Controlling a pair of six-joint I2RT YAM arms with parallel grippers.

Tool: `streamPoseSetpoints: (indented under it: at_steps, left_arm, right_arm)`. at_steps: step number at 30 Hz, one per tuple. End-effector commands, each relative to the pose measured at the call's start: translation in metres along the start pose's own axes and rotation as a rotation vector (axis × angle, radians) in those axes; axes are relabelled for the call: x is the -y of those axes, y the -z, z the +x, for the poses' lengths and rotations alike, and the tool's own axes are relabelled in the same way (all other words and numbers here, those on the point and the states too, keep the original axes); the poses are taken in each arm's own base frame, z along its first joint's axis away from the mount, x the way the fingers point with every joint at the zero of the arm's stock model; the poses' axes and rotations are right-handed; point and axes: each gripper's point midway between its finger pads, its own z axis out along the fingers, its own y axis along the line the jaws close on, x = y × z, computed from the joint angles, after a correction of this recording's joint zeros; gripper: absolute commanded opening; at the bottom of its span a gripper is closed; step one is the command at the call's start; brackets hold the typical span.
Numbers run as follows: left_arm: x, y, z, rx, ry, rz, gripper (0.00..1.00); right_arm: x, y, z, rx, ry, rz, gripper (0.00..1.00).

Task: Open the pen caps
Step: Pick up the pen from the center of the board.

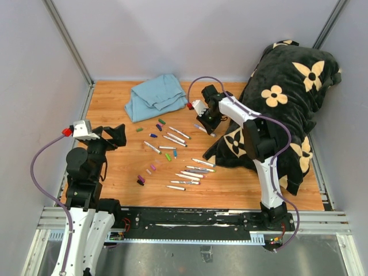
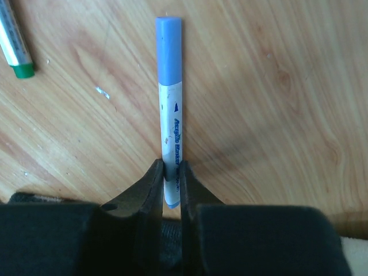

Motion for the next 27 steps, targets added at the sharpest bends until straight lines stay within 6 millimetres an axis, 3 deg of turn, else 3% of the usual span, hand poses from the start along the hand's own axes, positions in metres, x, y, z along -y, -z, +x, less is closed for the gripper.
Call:
streamPoseSetpoints:
  at_steps: [1, 5, 9, 15, 17, 21, 25, 27]
  left_arm:
    - [0.011, -0.003, 0.003, -0.01, -0.024, 0.073, 0.96]
    - [0.015, -0.005, 0.006, -0.026, -0.025, 0.092, 0.96]
    - [0.021, -0.007, 0.012, -0.05, -0.027, 0.131, 0.95]
    - [0.037, -0.009, 0.02, -0.093, -0.004, 0.222, 0.95]
    - [0.047, -0.01, 0.025, -0.119, 0.034, 0.271, 0.95]
    - [0.075, -0.009, 0.038, -0.202, 0.16, 0.411, 0.92]
    - [0.099, -0.003, 0.06, -0.3, 0.37, 0.537, 0.87]
    - [0.109, 0.002, 0.073, -0.344, 0.457, 0.583, 0.86]
  right_arm:
    - [0.001, 0.007, 0.022, -0.073, 0.018, 0.008, 0.08]
    - [-0.002, 0.001, 0.016, -0.079, 0.016, -0.023, 0.11]
    - [-0.003, -0.006, 0.01, -0.092, 0.031, -0.029, 0.22]
    - [-0.006, -0.015, 0.006, -0.129, 0.083, -0.001, 0.3]
    - [-0.009, -0.018, 0.008, -0.143, 0.091, -0.001, 0.29]
    - [-0.013, -0.017, 0.011, -0.156, 0.095, -0.008, 0.14]
    - [-0.016, -0.002, 0.009, -0.125, 0.093, -0.006, 0.01]
    - [-0.018, 0.006, 0.007, -0.088, 0.091, -0.013, 0.01]
